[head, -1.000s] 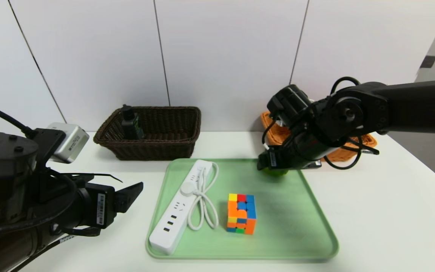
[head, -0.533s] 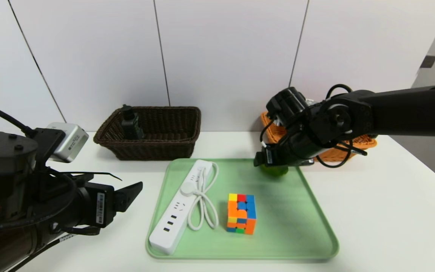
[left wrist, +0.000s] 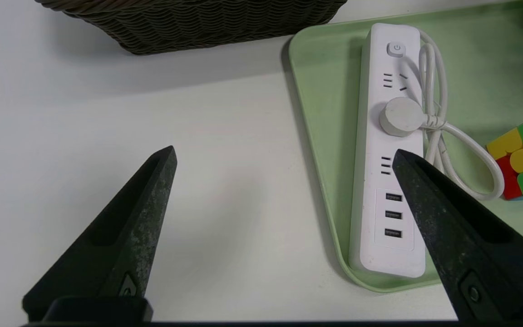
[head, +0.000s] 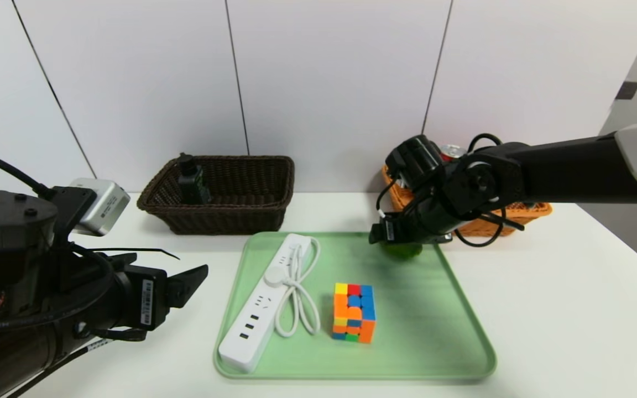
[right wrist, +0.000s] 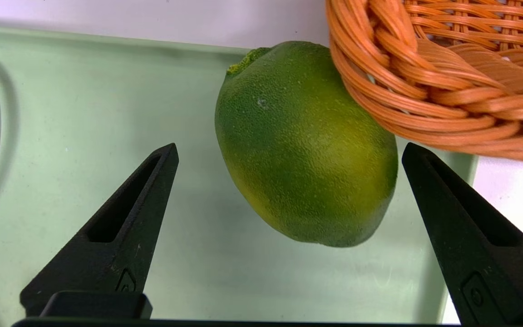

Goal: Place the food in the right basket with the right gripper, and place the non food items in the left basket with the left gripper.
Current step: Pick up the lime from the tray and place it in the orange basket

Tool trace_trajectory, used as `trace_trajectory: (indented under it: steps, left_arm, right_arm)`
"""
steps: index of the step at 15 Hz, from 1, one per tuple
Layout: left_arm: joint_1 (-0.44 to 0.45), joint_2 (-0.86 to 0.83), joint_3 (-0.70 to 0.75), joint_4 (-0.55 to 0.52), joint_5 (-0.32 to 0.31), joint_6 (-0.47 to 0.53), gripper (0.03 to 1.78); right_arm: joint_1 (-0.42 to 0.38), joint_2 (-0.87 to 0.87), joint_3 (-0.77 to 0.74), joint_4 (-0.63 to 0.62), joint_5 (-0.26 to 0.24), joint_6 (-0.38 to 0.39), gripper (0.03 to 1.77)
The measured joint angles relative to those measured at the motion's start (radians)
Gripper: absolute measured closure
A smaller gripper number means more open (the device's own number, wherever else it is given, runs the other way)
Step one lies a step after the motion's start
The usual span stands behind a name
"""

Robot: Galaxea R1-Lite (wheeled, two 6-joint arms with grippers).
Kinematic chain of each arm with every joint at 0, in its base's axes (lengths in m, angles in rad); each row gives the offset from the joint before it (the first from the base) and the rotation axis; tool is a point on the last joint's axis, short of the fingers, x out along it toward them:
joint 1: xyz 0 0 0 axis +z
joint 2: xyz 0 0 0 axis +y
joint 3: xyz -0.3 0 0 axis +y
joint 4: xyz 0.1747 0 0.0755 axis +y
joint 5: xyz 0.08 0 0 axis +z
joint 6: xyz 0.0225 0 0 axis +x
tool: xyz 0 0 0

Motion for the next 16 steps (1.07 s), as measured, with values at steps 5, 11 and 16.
trace_trajectory:
  steps: [5,11,16]
  left_arm:
    - [0.000,0.008,-0.007,0.000,-0.007,0.004,0.12]
    - [0.001,0.009,-0.006,0.000,-0.008,0.005,0.12]
    - [0.009,0.006,-0.003,0.000,-0.008,0.005,0.12]
  right_arm:
    - [-0.004,0.027,-0.022,-0.003,0.000,-0.005,0.10]
    - [-0.013,0.042,-0.025,-0.006,-0.001,-0.005,0.29]
    - [-0.010,0.045,-0.020,-0.029,0.001,-0.005,0.76]
